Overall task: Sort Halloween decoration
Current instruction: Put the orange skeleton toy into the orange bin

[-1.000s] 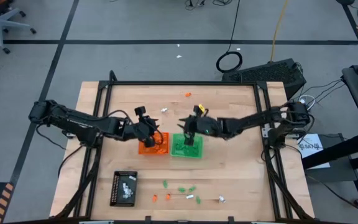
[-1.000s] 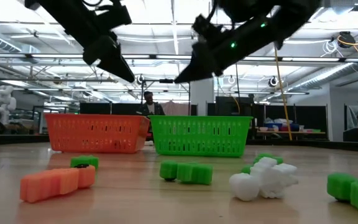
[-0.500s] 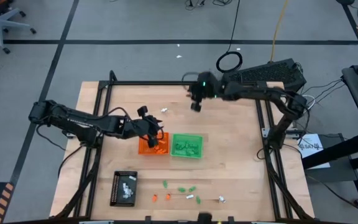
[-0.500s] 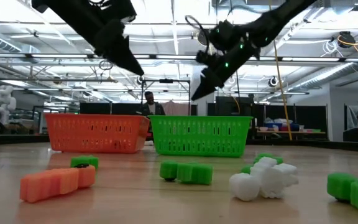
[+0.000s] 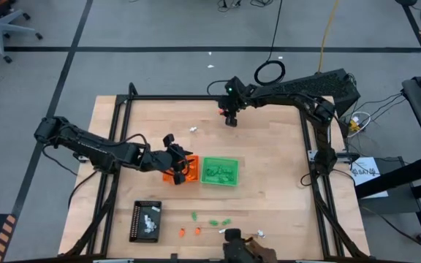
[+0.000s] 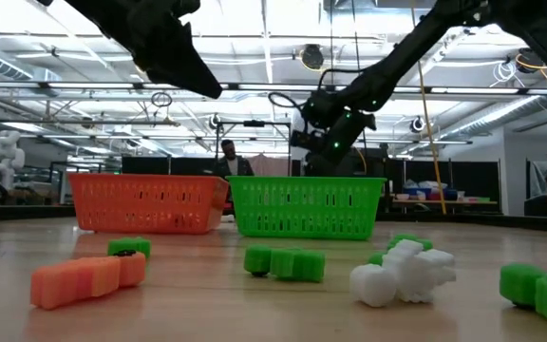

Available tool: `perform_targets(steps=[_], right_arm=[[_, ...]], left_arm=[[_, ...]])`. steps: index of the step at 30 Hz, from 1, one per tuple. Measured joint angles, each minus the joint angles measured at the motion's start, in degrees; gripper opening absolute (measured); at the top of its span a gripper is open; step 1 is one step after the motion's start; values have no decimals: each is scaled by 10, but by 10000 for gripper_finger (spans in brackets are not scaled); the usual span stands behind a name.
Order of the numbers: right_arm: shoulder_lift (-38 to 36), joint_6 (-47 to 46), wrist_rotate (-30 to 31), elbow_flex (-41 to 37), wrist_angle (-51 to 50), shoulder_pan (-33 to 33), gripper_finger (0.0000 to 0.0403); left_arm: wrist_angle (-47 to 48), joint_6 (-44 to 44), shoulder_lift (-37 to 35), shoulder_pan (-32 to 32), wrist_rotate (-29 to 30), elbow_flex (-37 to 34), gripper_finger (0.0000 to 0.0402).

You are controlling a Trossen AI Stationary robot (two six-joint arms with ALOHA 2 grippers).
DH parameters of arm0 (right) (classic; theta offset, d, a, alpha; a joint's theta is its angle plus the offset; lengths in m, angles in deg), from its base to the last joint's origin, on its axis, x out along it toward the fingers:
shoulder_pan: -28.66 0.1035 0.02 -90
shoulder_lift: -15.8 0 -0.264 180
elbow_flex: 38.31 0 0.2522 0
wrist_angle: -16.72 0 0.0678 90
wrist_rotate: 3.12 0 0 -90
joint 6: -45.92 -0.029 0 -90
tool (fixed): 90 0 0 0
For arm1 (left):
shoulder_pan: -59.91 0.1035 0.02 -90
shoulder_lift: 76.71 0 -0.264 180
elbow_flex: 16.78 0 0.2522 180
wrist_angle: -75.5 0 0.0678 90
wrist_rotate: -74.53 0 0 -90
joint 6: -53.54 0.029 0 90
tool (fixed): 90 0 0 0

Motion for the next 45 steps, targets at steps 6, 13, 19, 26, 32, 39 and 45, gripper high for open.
perform_targets(steps=[6,13,19,26,32,39,45], right_arm=[[26,54,-30,22,-26,-10,138],[39,72,-30,23,-49,-13,133],[46,84,-29,23,-45,-14,133],[46,102,-29,23,-45,-15,132],[46,116,-29,23,-29,-17,132],[49,134,-28,23,-4,-29,132],[79,128,-46,26,1,-41,132]], left_arm=[[1,-3,1,-9,20,0,111],[3,-1,1,-8,30,0,111],[4,2,1,-8,30,0,111],[9,11,1,-5,61,0,111],[8,17,1,-1,88,0,111],[4,17,1,1,88,0,111],[3,17,1,1,89,0,111]])
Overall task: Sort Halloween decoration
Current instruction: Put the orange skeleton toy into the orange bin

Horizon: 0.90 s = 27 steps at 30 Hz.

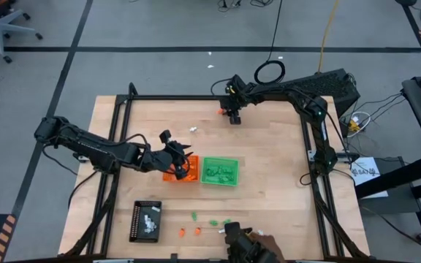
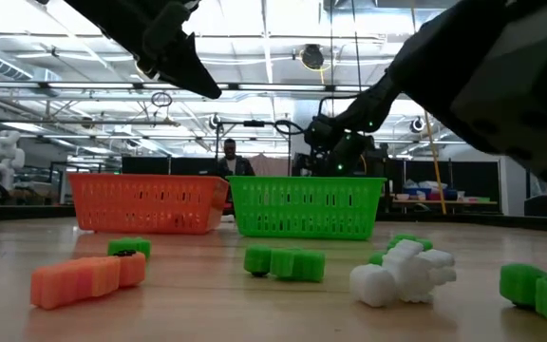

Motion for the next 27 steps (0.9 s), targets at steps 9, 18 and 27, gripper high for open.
perform_targets(steps=[9,18,27], right_arm=[[2,-28,-13,9,-18,-3,110],[-2,-29,-6,9,-45,5,13],[-98,-44,-11,7,-183,26,3]], left_arm=[[1,0,0,0,4,0,111],[5,0,0,0,4,0,111],[3,0,0,0,4,0,111]])
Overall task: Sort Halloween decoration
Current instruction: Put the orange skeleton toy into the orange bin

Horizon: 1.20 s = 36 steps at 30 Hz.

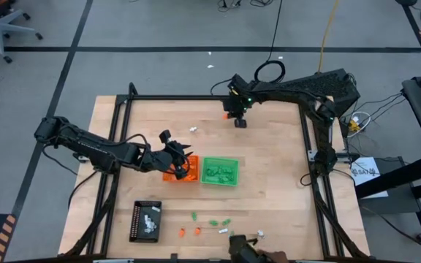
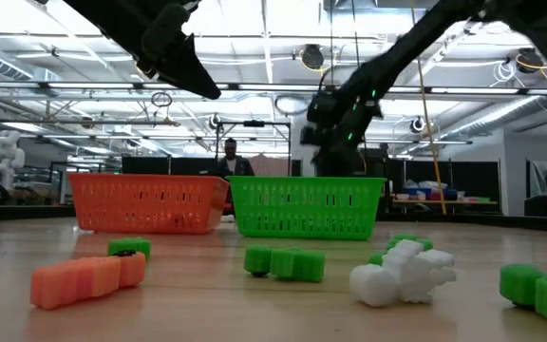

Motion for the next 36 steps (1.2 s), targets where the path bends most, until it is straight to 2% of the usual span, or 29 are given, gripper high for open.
perform_targets(steps=[7,10,13,16,18,21,24,30,36], right_arm=[[-110,-51,-2,-2,-135,48,1],[-163,-90,-1,-41,-134,87,1],[-227,-149,0,-116,-55,137,1],[-284,-235,13,-231,133,195,1],[-306,-288,64,-307,273,236,0],[-315,-317,153,-392,446,290,0],[-307,-319,227,-439,549,330,0],[-279,-313,382,-453,586,393,0],[-273,-285,469,-454,594,452,1]], left_arm=[[-1,0,0,0,0,0,111],[-1,0,0,0,0,0,111],[-1,0,0,0,0,0,111],[-1,4,0,0,0,0,111],[-1,16,0,0,0,0,111],[-3,30,0,0,0,0,111],[-3,29,0,0,0,0,111],[-3,-2,0,0,0,0,111],[-3,-16,0,0,0,0,111]])
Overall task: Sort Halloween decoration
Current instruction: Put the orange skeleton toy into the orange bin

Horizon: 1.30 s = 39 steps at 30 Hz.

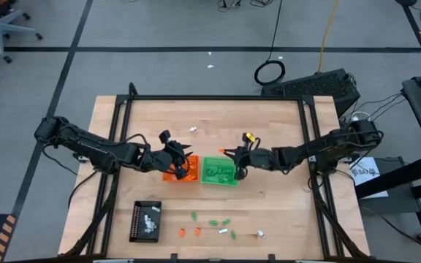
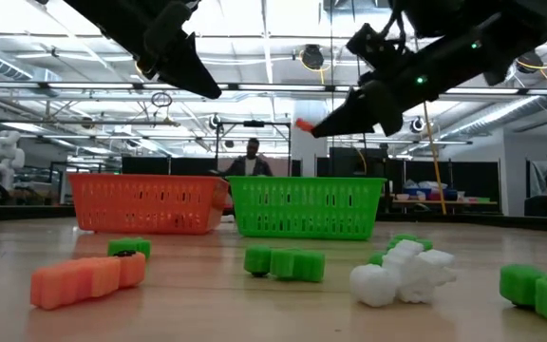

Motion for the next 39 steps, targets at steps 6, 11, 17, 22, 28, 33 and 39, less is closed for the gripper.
perform_targets(steps=[6,11,17,22,28,33,39], right_arm=[[0,157,57,0,11,35,1],[0,258,59,1,14,36,3],[0,340,104,2,21,36,3],[0,377,132,2,20,36,4],[0,377,133,2,20,36,4],[0,366,133,2,21,36,4],[0,346,133,2,20,46,4]], left_arm=[[0,0,0,0,0,0,111],[-1,0,0,0,0,0,111],[-2,0,0,0,0,0,111],[-1,3,0,0,1,0,111],[0,5,0,1,6,0,111],[0,5,0,1,6,0,111],[1,6,0,1,6,0,111]])
